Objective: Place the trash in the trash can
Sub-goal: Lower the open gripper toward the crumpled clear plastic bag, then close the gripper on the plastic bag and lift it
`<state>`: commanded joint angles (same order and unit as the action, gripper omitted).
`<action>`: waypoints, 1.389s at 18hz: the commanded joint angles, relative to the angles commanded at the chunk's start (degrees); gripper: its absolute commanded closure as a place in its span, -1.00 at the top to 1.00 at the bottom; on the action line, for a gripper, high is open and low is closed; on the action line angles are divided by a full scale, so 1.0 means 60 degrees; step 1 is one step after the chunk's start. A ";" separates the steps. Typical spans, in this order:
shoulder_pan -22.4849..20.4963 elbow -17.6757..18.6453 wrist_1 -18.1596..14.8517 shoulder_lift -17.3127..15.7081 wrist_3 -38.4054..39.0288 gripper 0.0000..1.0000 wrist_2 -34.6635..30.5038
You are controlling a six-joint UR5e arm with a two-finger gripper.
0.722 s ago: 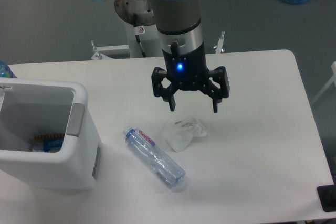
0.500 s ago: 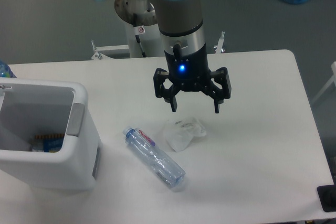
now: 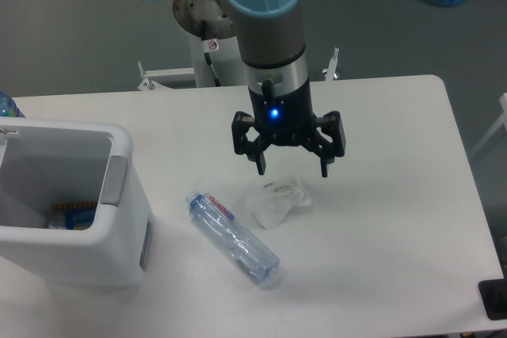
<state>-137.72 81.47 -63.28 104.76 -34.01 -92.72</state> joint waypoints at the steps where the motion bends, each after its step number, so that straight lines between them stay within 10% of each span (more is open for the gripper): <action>1: 0.0000 0.0058 -0.0014 0.0088 0.0000 1.00 -0.0174; 25: 0.0044 0.3062 0.0733 0.1070 -0.5434 0.97 -0.0982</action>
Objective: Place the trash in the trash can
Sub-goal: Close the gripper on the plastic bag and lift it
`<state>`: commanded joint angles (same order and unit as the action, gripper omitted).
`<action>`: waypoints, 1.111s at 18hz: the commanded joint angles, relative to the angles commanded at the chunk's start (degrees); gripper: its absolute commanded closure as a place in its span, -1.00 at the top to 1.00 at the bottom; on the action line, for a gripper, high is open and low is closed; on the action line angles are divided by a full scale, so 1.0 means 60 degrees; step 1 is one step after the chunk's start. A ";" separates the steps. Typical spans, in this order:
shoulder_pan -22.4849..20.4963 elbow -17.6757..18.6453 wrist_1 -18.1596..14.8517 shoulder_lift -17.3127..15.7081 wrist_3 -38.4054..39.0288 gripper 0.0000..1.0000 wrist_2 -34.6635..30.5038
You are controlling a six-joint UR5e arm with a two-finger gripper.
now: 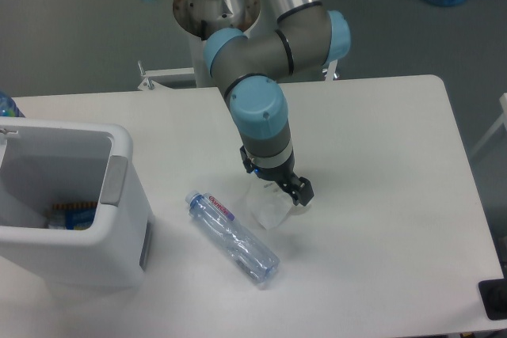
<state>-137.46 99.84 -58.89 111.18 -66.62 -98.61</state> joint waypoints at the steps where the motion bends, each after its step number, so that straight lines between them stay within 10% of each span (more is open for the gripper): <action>1: 0.0000 -0.0015 0.0000 0.0058 -0.0102 0.97 0.0000; 10: -0.0044 -0.0073 0.0088 0.0527 -0.0220 0.94 -0.0454; 17: -0.0103 -0.0263 0.0015 0.0571 -0.0161 -0.32 -0.0454; 20: -0.0117 -0.0264 0.0015 0.0557 -0.0176 -0.54 -0.0454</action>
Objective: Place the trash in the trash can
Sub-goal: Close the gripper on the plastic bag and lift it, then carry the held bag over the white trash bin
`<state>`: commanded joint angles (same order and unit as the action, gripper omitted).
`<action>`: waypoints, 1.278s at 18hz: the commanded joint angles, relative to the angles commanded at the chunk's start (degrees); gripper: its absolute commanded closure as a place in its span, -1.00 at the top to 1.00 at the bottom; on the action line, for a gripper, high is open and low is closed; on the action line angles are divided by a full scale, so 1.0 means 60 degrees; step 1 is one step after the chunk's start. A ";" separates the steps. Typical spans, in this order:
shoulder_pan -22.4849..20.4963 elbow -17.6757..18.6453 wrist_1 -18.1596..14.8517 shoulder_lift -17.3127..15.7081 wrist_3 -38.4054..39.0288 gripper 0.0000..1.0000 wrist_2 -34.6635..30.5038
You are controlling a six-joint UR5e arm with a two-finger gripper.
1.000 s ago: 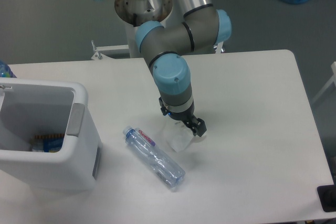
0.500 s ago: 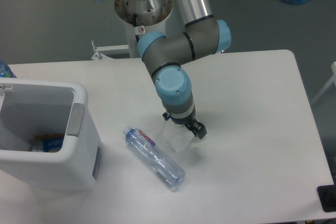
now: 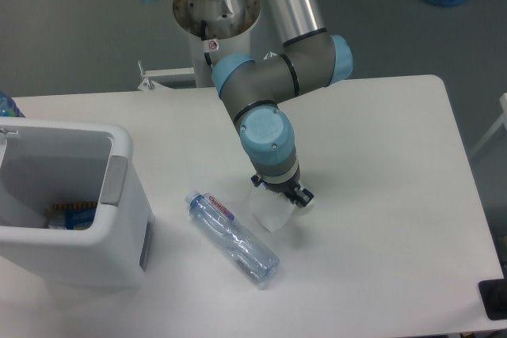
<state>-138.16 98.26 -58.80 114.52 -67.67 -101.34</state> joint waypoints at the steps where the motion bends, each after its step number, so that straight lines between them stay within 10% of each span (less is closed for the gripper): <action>1: -0.0015 0.0000 -0.0015 -0.0015 -0.0015 -0.64 0.0000; 11: -0.0235 -0.0293 -0.0234 -0.0453 -0.0147 -0.73 0.0306; 18: -0.0702 -0.0732 -0.0469 -0.1565 0.0305 -0.73 0.3027; 23: -0.0689 -0.1507 -0.0381 -0.2269 0.3055 -0.72 0.5079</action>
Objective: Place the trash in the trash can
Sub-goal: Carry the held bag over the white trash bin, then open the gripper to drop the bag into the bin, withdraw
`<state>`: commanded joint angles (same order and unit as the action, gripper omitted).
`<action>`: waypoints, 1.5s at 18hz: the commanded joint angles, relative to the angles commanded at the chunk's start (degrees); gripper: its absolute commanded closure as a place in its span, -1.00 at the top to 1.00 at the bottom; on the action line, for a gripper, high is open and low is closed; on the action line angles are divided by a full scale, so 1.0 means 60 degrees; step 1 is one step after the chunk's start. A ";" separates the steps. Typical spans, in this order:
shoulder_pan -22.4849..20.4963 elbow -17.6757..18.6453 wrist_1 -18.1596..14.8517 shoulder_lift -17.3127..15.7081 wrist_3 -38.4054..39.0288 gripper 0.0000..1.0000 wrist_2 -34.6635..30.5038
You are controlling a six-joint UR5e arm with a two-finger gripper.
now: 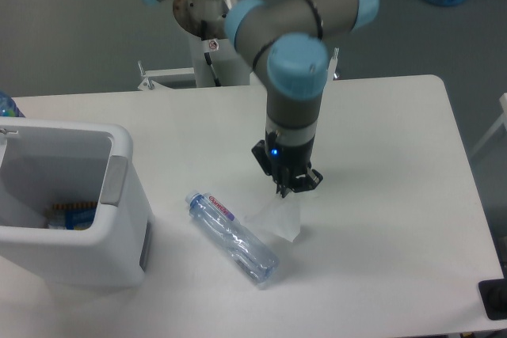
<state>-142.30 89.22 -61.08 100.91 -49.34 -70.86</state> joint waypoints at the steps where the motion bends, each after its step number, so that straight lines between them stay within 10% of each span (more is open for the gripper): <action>1: 0.0015 -0.0191 0.0015 -0.0045 0.0543 -0.72 0.0308; 9: 0.1155 -0.1598 0.0102 -0.0601 0.4398 -0.72 0.1146; 24: 0.3999 -0.0384 0.0117 -0.0865 0.5075 -0.67 0.1102; 26: 0.4014 -0.0252 0.0117 -0.0880 0.5104 -0.18 0.1088; 27: 0.4014 -0.0237 0.0146 -0.0880 0.5060 0.57 0.1073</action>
<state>-118.21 87.80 -60.21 95.63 -18.98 -64.42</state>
